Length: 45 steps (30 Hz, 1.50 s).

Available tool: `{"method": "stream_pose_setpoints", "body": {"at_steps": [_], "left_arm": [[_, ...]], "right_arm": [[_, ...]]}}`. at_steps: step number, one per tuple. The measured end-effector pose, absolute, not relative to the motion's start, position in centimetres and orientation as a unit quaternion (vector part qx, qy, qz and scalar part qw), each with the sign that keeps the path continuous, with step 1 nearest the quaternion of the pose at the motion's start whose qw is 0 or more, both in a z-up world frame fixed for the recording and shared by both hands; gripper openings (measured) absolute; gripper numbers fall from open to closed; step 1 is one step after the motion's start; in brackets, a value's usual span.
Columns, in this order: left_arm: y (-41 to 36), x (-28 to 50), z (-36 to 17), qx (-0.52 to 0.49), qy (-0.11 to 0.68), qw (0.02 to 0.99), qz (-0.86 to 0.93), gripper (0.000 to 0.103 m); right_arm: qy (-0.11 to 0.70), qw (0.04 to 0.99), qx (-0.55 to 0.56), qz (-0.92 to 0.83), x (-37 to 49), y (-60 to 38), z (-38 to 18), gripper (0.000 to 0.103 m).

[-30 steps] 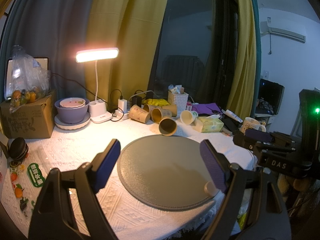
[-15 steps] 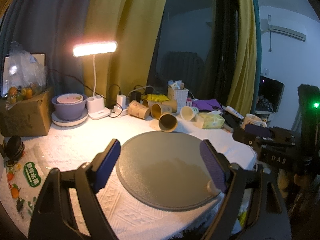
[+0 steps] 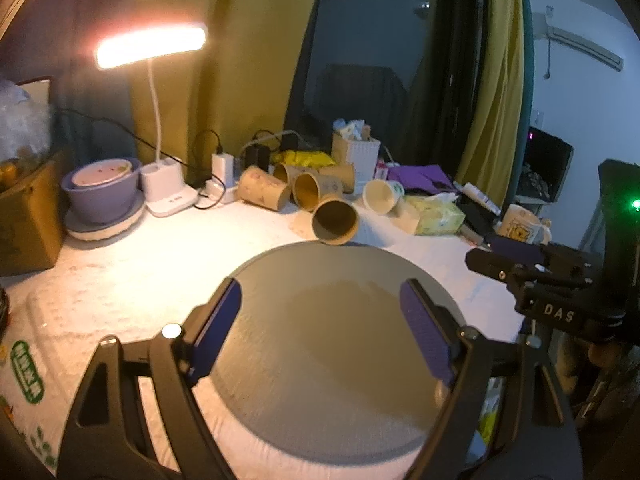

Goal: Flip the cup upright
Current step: 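Move the left tool toward the tan paper cup lying on its side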

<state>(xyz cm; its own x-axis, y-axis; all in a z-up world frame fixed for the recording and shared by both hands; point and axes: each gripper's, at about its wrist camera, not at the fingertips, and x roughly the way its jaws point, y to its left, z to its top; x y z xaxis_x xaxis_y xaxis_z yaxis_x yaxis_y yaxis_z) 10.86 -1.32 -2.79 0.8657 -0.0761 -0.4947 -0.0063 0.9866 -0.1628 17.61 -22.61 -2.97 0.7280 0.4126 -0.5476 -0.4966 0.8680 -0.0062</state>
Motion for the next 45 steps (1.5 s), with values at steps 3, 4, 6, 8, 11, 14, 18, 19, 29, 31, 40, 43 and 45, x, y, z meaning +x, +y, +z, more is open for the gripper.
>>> {"method": "stream_pose_setpoints", "body": {"at_steps": [3,4,6,8,11,14,18,19,29,31,40,43,45], "left_arm": [[-1.7,13.2,-3.1,-0.078,0.269,0.960,-0.023,0.083],[-1.9,14.1,-3.2,-0.077,0.272,0.959,-0.024,0.083],[-2.2,15.8,-3.4,-0.075,0.281,0.956,-0.025,0.083],[-2.5,17.6,-3.7,-0.073,0.290,0.954,-0.027,0.083],[-3.0,20.0,-4.0,-0.070,0.301,0.951,-0.028,0.083],[-3.3,22.3,-4.3,-0.070,0.310,0.948,-0.028,0.083],[-3.7,25.3,-4.6,-0.067,0.317,0.946,-0.024,0.083],[-3.9,26.0,-4.7,-0.068,0.320,0.945,-0.024,0.083],[-4.4,33.0,-6.0,-0.071,0.341,0.937,-0.022,0.083],[-4.6,34.5,-6.4,-0.070,0.347,0.935,-0.025,0.083],[-5.2,39.3,-9.6,-0.062,0.409,0.910,-0.036,0.083],[-5.3,39.7,-10.3,-0.049,0.420,0.905,-0.041,0.082],[-5.3,40.0,-10.7,-0.045,0.428,0.901,-0.049,0.082]], "right_arm": [[0.282,0.925,-0.075,0.243,19.7,-22.9,-3.3,0.053],[0.285,0.925,-0.074,0.241,20.3,-23.0,-3.4,0.053],[0.286,0.924,-0.072,0.242,21.7,-23.3,-3.6,0.053],[0.290,0.924,-0.071,0.240,23.2,-23.5,-3.7,0.053],[0.292,0.924,-0.069,0.237,25.1,-24.0,-4.0,0.053],[0.295,0.923,-0.069,0.235,26.9,-24.3,-4.4,0.053],[0.300,0.922,-0.069,0.236,29.5,-24.7,-4.9,0.053],[0.301,0.921,-0.069,0.236,30.1,-24.7,-5.0,0.053],[0.309,0.916,-0.072,0.247,35.9,-24.3,-5.7,0.053],[0.312,0.914,-0.070,0.249,36.8,-24.2,-6.0,0.053],[0.331,0.909,-0.056,0.248,39.5,-24.5,-7.5,0.053],[0.334,0.908,-0.054,0.247,39.9,-24.6,-7.8,0.053],[0.337,0.907,-0.053,0.246,40.0,-24.6,-8.0,0.053]]}}
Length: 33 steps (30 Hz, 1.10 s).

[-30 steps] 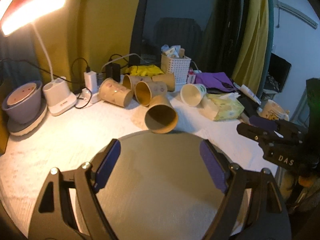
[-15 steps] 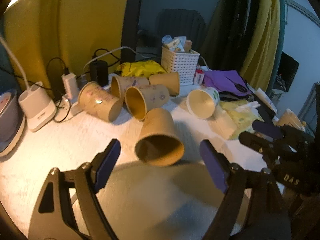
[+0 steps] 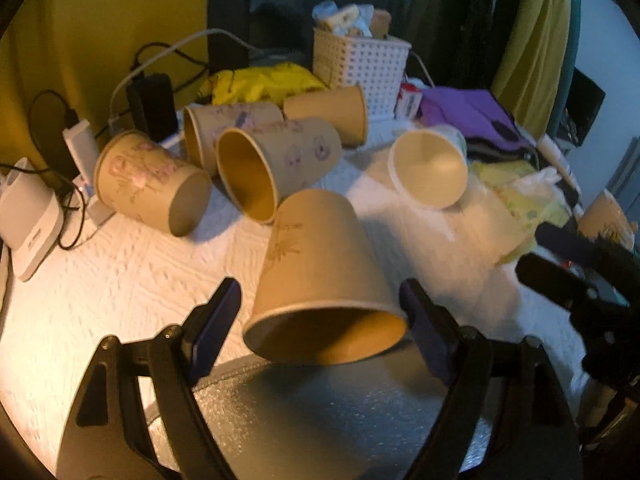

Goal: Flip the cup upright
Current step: 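Move the left tool toward the tan paper cup lying on its side, then close the left gripper on the cup's base and lift it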

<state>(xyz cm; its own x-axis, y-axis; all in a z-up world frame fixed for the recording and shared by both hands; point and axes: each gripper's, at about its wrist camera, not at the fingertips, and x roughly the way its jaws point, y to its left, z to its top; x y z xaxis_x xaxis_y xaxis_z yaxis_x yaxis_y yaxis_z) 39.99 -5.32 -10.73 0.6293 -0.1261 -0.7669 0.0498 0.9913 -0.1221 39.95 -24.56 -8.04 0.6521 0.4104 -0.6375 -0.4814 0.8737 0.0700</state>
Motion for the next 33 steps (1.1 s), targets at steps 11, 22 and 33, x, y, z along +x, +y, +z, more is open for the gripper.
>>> {"method": "stream_pose_setpoints", "body": {"at_steps": [11,22,33], "left_arm": [[-4.8,37.8,-10.0,-0.043,0.424,0.899,-0.097,0.070],[-5.9,28.7,-7.3,-0.039,0.413,0.894,-0.172,0.070],[-7.3,19.4,-6.9,-0.058,0.408,0.873,-0.261,0.070]], "right_arm": [[0.339,0.908,-0.055,0.241,38.3,-24.5,-8.0,0.053],[0.334,0.913,-0.058,0.228,32.8,-25.1,-6.5,0.053],[0.347,0.910,-0.063,0.219,24.8,-26.0,-7.2,0.053]]}}
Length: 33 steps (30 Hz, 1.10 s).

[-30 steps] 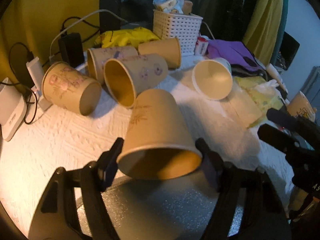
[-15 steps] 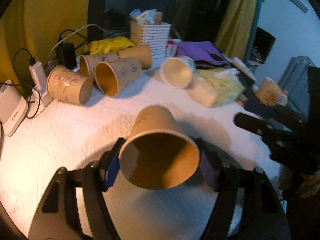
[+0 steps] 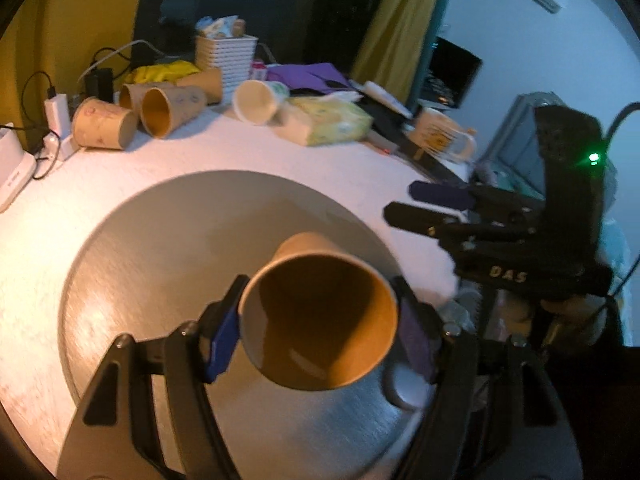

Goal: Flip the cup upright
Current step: 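Close the left gripper on the cup's base and lift it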

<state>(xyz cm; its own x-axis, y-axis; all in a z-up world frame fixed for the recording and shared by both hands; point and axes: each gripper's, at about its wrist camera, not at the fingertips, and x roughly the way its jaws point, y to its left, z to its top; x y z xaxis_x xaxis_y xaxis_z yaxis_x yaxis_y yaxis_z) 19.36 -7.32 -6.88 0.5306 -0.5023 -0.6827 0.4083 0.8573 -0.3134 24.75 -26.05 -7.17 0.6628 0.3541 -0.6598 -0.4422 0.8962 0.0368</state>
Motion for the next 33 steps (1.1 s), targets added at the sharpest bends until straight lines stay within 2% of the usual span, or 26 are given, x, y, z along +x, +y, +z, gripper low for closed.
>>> {"method": "stream_pose_setpoints", "body": {"at_steps": [16,20,22,29,31,33], "left_arm": [[-6.3,17.2,-9.1,-0.003,0.419,0.849,-0.322,0.071],[-6.0,16.9,-9.3,0.020,0.422,0.846,-0.324,0.075],[-5.9,16.8,-9.4,0.031,0.424,0.845,-0.323,0.083],[-4.8,15.8,-9.1,0.061,0.424,0.856,-0.288,0.084],[-4.4,15.3,-9.0,0.061,0.421,0.861,-0.279,0.084],[-3.6,14.8,-9.0,0.056,0.423,0.866,-0.260,0.084]], "right_arm": [[0.379,0.894,-0.074,0.229,20.4,-25.2,-10.3,0.053],[0.382,0.890,-0.082,0.236,20.6,-24.3,-10.5,0.053],[0.381,0.889,-0.092,0.239,20.6,-23.8,-10.4,0.053],[0.379,0.870,-0.142,0.281,20.4,-22.9,-9.6,0.053],[0.376,0.858,-0.169,0.308,20.2,-22.4,-9.1,0.067],[0.369,0.840,-0.204,0.341,19.9,-21.6,-8.5,0.073]]}}
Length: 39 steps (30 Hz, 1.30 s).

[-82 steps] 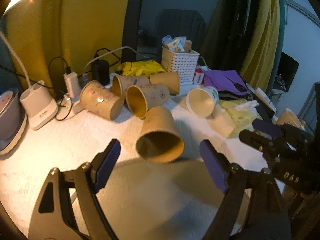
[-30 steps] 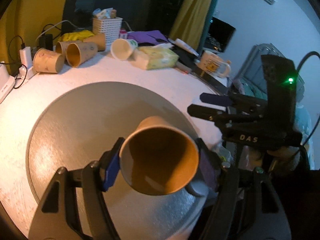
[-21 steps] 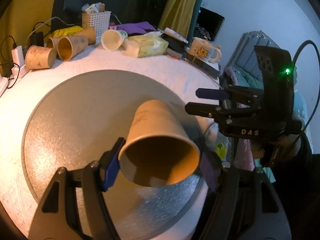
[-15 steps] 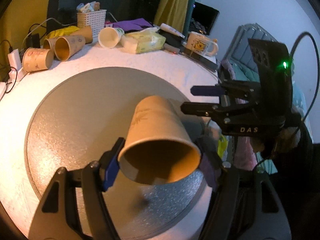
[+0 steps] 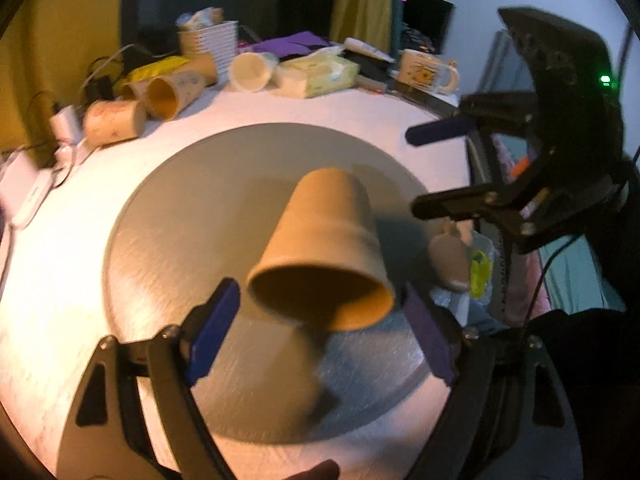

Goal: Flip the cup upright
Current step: 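Close the left gripper on the cup's base and lift it, then rotate the left tool to turn the cup mouth-up while the right tool approaches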

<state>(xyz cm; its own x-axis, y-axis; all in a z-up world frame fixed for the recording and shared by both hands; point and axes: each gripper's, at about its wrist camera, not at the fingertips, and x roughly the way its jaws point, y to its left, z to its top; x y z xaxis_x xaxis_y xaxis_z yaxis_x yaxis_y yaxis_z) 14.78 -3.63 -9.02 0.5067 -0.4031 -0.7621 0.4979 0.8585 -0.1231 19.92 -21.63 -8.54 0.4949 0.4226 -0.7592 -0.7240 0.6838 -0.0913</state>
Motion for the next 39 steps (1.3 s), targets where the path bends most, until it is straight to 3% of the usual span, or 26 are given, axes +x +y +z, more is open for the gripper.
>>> {"method": "stream_pose_setpoints", "body": {"at_steps": [19,39], "left_arm": [[5.7,10.4,-9.4,-0.068,0.394,0.914,-0.069,0.084],[9.4,10.6,-10.3,-0.114,0.386,0.915,-0.028,0.084]], "right_arm": [[0.267,0.660,-0.505,0.488,19.3,-8.3,-9.0,0.077],[0.351,0.549,-0.593,0.474,23.6,-1.0,-11.5,0.077]]}}
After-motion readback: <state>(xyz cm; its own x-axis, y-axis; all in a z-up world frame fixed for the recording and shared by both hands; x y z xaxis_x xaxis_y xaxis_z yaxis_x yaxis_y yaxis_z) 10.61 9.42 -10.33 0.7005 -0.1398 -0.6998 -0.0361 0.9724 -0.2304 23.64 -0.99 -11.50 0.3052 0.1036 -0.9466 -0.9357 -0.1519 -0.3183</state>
